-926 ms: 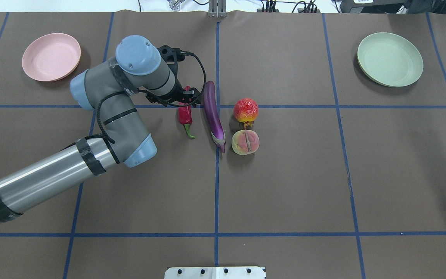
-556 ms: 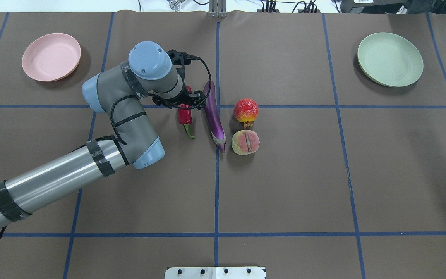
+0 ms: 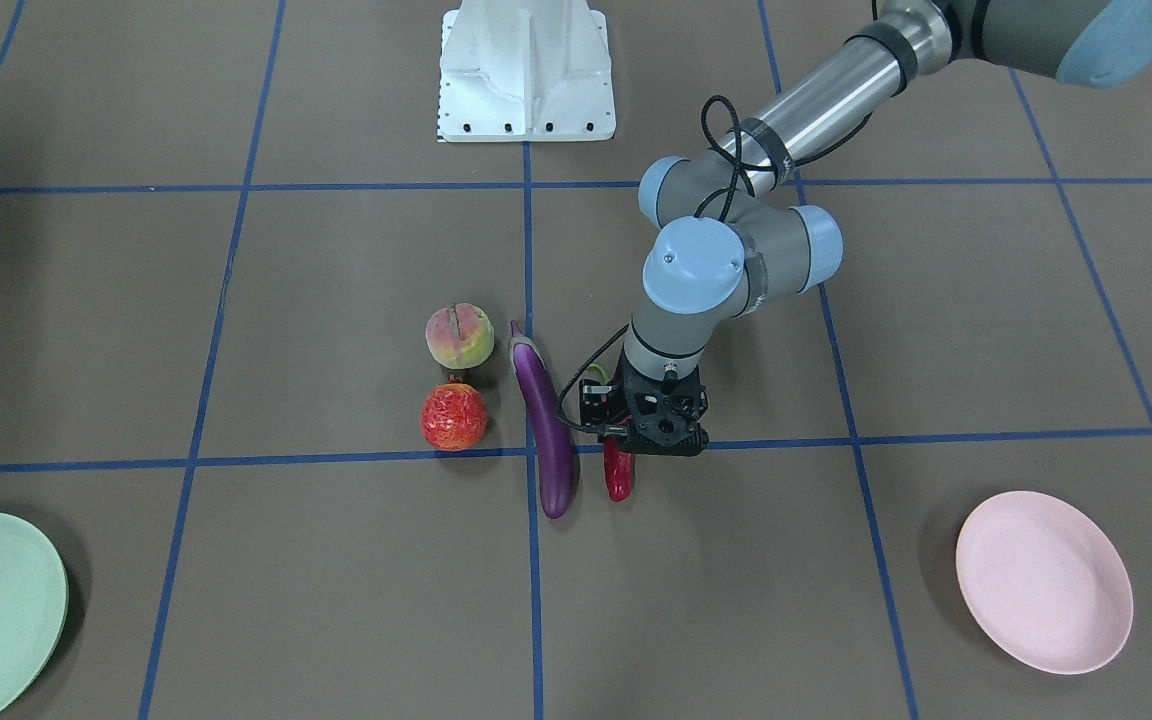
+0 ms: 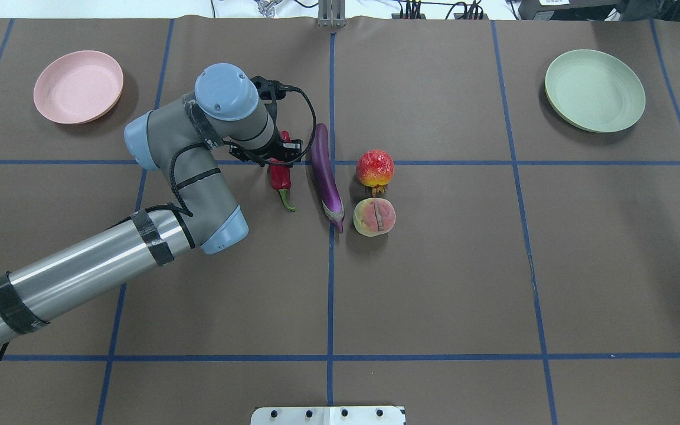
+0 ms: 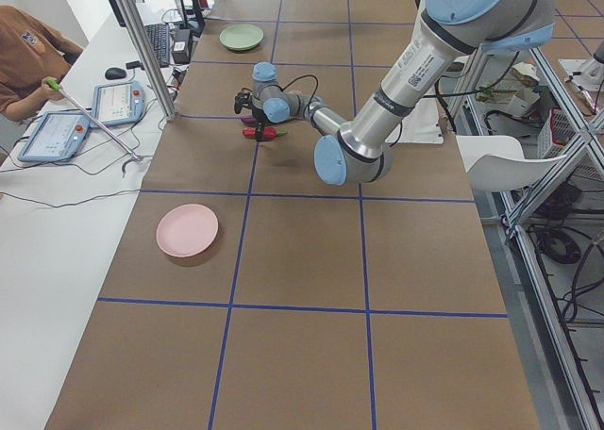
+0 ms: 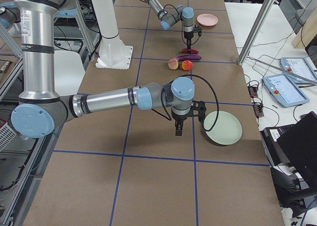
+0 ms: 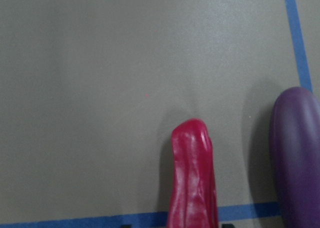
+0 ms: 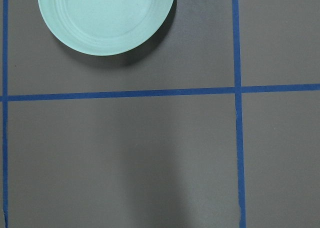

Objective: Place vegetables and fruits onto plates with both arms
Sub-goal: 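Reach the left gripper down and grasp the red chili pepper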

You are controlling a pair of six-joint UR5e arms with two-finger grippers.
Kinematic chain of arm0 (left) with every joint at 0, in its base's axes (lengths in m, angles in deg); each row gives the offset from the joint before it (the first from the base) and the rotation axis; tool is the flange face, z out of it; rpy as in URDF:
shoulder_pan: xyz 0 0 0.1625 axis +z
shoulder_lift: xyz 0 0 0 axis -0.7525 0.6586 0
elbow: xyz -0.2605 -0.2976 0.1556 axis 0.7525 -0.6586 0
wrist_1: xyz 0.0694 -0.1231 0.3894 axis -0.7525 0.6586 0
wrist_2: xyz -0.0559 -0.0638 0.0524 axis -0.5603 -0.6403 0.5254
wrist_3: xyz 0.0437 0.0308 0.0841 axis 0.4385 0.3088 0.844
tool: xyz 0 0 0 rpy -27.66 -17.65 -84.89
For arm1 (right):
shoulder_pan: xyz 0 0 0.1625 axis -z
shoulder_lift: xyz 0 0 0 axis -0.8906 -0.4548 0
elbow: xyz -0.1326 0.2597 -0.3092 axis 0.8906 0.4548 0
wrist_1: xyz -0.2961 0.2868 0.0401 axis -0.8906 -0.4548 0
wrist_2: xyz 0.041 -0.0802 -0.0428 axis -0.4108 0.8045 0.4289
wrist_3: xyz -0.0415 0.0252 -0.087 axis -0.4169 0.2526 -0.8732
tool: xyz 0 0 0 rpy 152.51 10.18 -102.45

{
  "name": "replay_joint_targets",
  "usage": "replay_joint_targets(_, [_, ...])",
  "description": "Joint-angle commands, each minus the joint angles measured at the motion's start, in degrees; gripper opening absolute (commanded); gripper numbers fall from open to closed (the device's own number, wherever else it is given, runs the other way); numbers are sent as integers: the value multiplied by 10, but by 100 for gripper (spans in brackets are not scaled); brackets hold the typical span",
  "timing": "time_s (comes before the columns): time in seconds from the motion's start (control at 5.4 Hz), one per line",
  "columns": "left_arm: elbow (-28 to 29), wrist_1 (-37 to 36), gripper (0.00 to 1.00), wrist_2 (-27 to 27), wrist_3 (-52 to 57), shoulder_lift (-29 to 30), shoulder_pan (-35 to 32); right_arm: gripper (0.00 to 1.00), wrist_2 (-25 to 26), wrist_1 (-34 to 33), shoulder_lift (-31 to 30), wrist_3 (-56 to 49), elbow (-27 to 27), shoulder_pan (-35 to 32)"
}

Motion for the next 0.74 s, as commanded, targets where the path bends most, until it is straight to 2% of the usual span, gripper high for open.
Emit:
replay_joint_targets(0.0, [2, -1, 26, -1, -3, 2, 2, 100, -1, 0, 6, 1, -1, 0])
replay_joint_targets(0.19, [-2, -7, 0, -5, -3, 1, -1, 100, -3, 0, 10, 10, -5, 0])
replay_joint_targets(0.37, [-8, -9, 0, -29, -2, 1, -27, 100, -6, 1, 34, 43, -6, 0])
replay_joint_targets(0.56, [-39, -9, 0, -88, 1, -16, -71, 100, -7, 2, 71, 123, -3, 13])
